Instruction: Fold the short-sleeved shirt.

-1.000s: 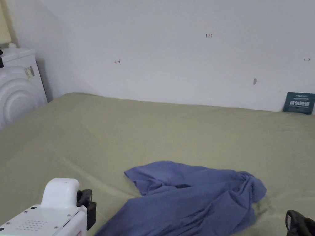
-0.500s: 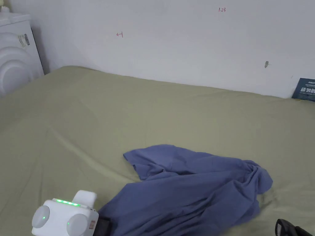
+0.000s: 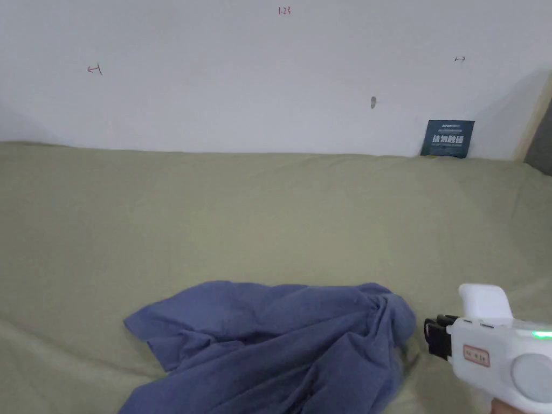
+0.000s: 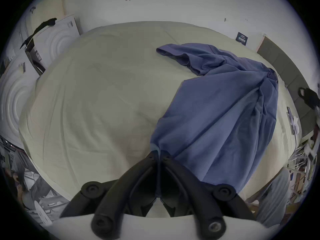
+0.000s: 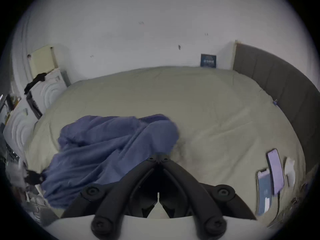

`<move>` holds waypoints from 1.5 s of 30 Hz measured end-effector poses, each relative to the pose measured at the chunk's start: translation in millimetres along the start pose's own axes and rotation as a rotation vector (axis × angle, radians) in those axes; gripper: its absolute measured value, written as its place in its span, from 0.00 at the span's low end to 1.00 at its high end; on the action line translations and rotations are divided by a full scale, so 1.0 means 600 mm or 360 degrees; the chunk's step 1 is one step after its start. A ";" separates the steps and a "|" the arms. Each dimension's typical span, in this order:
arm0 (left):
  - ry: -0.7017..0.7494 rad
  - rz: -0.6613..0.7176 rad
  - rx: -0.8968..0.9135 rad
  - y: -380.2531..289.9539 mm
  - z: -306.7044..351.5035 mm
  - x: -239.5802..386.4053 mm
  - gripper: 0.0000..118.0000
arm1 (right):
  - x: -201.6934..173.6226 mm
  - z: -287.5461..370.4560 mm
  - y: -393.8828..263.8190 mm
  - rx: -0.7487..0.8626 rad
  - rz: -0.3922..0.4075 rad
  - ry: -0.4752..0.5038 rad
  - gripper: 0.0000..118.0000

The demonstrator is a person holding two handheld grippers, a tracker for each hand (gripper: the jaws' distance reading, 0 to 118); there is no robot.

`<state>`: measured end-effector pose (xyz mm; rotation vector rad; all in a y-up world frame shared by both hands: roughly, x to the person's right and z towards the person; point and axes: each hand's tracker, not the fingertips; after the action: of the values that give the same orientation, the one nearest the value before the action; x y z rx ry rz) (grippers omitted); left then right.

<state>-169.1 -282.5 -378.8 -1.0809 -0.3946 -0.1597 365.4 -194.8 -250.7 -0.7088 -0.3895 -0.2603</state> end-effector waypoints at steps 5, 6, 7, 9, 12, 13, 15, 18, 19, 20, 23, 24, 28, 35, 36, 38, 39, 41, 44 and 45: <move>0.0023 -0.0033 0.0041 -0.014 0.020 0.037 0.00 | 0.048 -0.169 0.085 -0.0191 0.0198 -0.0094 0.01; 0.0023 -0.0039 0.0031 -0.015 0.018 0.041 0.00 | 0.053 -0.191 0.094 -0.0192 0.0217 -0.0087 0.02; 0.0021 -0.0039 0.0027 -0.018 0.016 0.047 0.00 | 0.056 -0.214 0.101 -0.0226 0.0207 -0.0084 0.03; -0.0002 -0.0022 0.0002 -0.006 0.012 0.028 0.00 | 0.060 -0.253 0.110 -0.0361 0.0152 0.0019 0.35; 0.0005 -0.0026 -0.0002 -0.011 0.011 0.036 0.00 | 0.061 -0.303 0.105 -0.0589 0.0131 0.0062 0.91; 0.0005 -0.0034 -0.0009 -0.003 0.012 0.033 0.00 | 0.060 -0.311 0.101 -0.0588 0.0155 0.0036 0.91; 0.0008 -0.0031 -0.0006 -0.007 0.011 0.036 0.00 | 0.057 -0.324 0.095 -0.0609 0.0171 0.0010 0.91; 0.0008 -0.0014 -0.0005 -0.005 0.012 0.036 0.00 | 0.047 -0.308 0.098 -0.0579 0.0197 -0.0025 0.80; 0.0013 -0.0008 -0.0002 -0.006 0.013 0.040 0.00 | 0.041 -0.299 0.097 -0.0530 0.0271 -0.0032 0.64; 0.0020 -0.0010 0.0001 -0.006 0.016 0.044 0.00 | 0.035 -0.288 0.096 -0.0501 0.0292 -0.0027 0.39; 0.0035 -0.0010 0.0015 -0.005 0.029 0.053 0.00 | 0.022 -0.239 0.097 -0.0388 0.0284 -0.0031 0.04; 0.0027 0.0002 0.0015 -0.003 0.033 0.048 0.00 | 0.024 -0.216 0.102 -0.0394 0.0300 -0.0033 0.04; 0.0044 0.0022 0.0111 0.015 0.080 0.029 0.00 | 0.032 -0.110 0.130 -0.0220 0.0333 -0.0016 0.04; 0.0207 -0.0073 0.0475 0.128 0.225 0.019 0.00 | 0.075 0.119 0.202 0.0096 0.0263 -0.0025 0.04; 0.0238 -0.0099 0.0509 0.142 0.242 0.019 0.00 | 0.080 0.146 0.206 0.0127 0.0262 -0.0026 0.04; 0.0321 -0.0105 0.0594 0.180 0.291 0.023 0.00 | 0.088 0.205 0.214 0.0223 0.0265 -0.0090 0.04; 0.0346 -0.0083 0.0632 0.196 0.308 0.020 0.00 | 0.092 0.226 0.219 0.0258 0.0265 -0.0107 0.04; 0.0344 -0.0037 0.0694 0.234 0.346 0.013 0.00 | 0.104 0.273 0.229 0.0321 0.0241 -0.0111 0.04; 0.0416 -0.0030 0.0707 0.284 0.386 0.024 0.00 | 0.113 0.315 0.251 0.0345 0.0209 -0.0096 0.04; 0.0412 -0.0038 0.0719 0.300 0.397 0.026 0.00 | 0.111 0.327 0.258 0.0357 0.0209 -0.0100 0.04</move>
<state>-153.4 12.4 -423.9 -0.6008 -0.1957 -0.2172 430.5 44.3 -175.8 -0.5204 -0.4229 -0.0688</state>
